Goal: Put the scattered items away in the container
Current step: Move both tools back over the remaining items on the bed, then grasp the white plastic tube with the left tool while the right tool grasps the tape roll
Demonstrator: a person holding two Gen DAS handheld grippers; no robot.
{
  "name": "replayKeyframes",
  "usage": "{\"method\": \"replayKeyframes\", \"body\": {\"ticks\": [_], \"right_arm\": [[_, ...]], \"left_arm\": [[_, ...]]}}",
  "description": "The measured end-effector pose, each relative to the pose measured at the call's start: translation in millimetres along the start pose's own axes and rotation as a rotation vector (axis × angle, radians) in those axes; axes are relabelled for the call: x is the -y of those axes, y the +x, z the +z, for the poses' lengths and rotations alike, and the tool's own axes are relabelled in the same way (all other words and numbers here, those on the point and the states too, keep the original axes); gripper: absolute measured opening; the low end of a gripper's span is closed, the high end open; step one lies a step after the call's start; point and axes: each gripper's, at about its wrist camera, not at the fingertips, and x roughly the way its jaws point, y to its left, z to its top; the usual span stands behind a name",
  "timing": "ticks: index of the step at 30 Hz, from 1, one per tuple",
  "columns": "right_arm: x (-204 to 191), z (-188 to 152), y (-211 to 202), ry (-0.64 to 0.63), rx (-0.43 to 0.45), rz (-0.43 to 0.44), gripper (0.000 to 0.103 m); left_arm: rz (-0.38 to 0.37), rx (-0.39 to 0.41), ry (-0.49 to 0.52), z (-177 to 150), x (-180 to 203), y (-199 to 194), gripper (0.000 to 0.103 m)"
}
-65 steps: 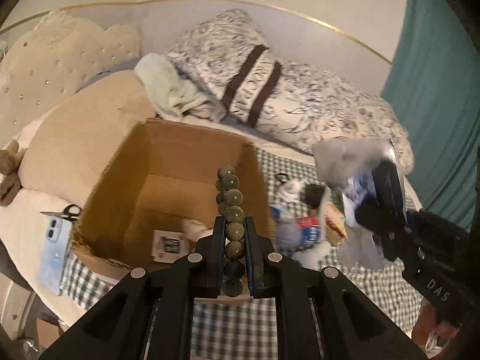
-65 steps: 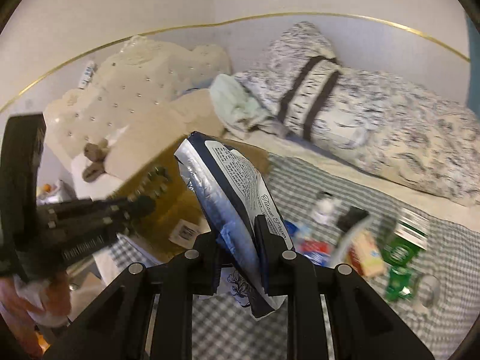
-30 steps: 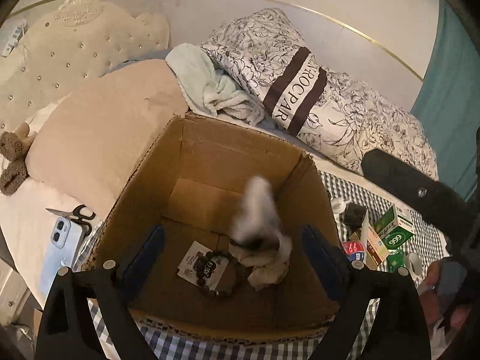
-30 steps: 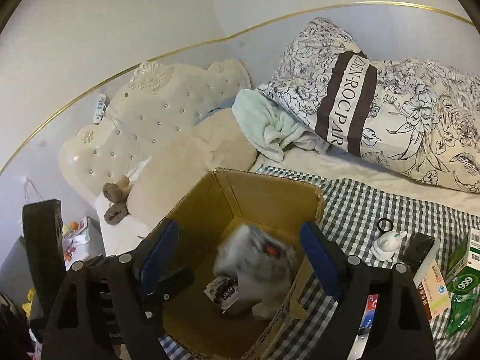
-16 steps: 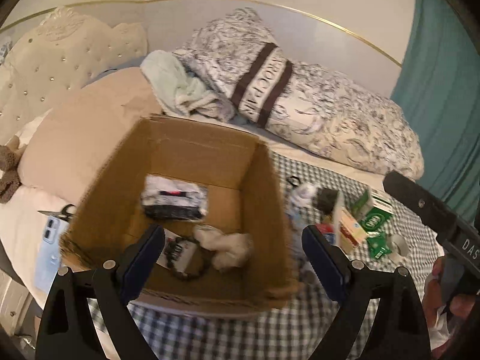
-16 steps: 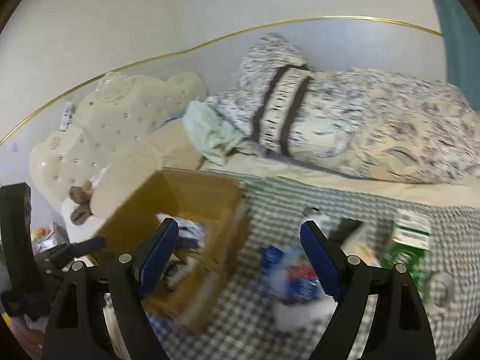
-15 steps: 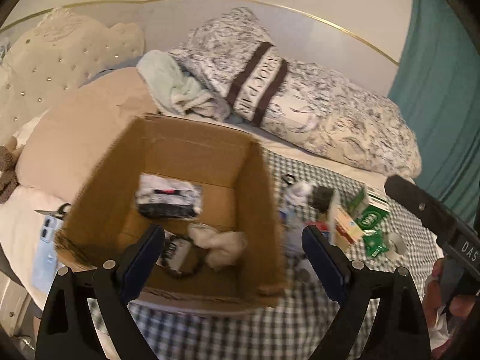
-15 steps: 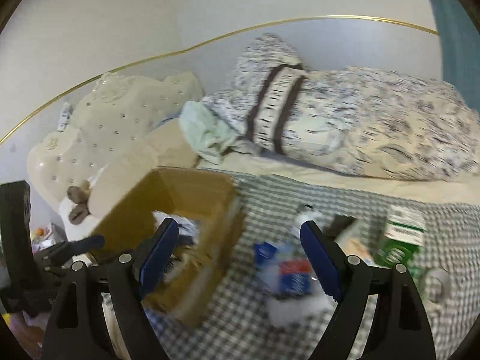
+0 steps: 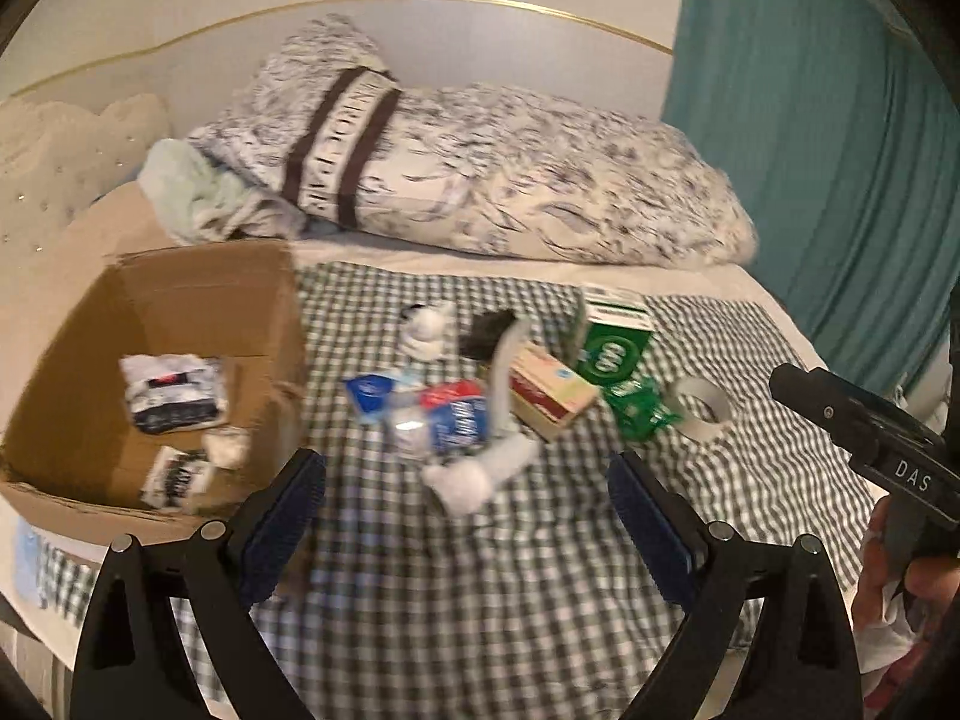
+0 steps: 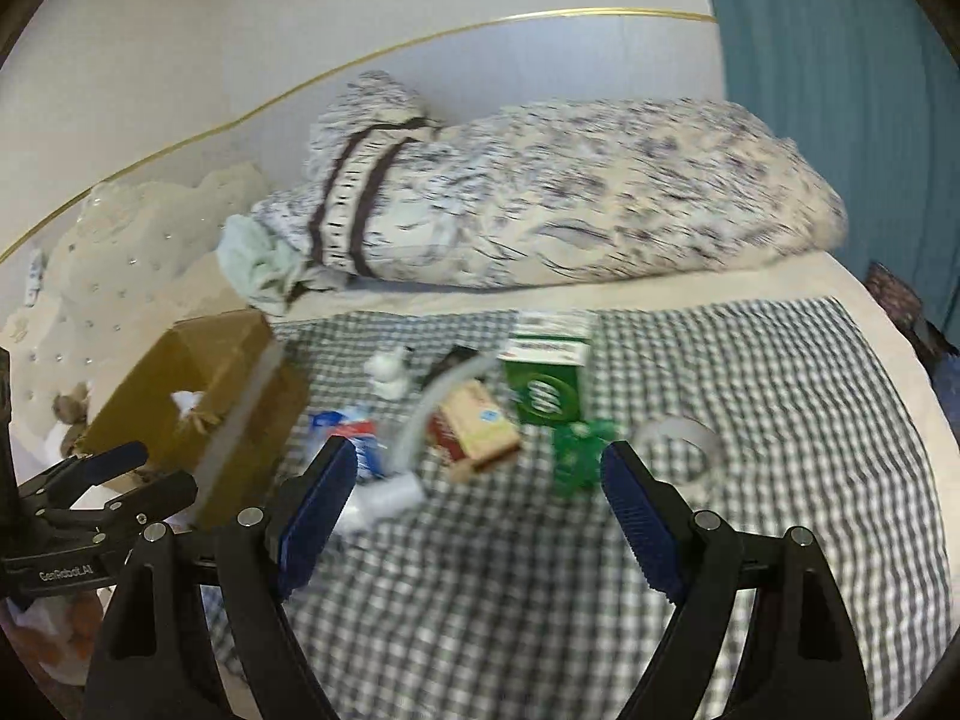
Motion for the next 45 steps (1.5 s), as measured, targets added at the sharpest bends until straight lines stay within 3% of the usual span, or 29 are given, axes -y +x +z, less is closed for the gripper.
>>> {"method": "replayKeyframes", "body": {"ticks": [6, 21, 29, 38, 45], "right_arm": [[36, -10, 9, 0.047, -0.023, -0.04, 0.084], [84, -21, 85, 0.09, -0.145, -0.14, 0.084], [115, -28, 113, 0.138, -0.202, -0.193, 0.084], [127, -27, 151, 0.121, -0.243, -0.226, 0.084], [136, -24, 183, 0.102, -0.268, -0.261, 0.084]], "left_arm": [[-0.004, -0.049, 0.032, -10, 17, 31, 0.098], [-0.018, -0.159, 0.037, -26, 19, 124, 0.098], [0.029, -0.202, 0.045, -31, 11, 166, 0.098], [0.039, -0.248, -0.002, -31, -4, 195, 0.098], [0.032, -0.268, 0.02, -34, -2, 210, 0.096]]}}
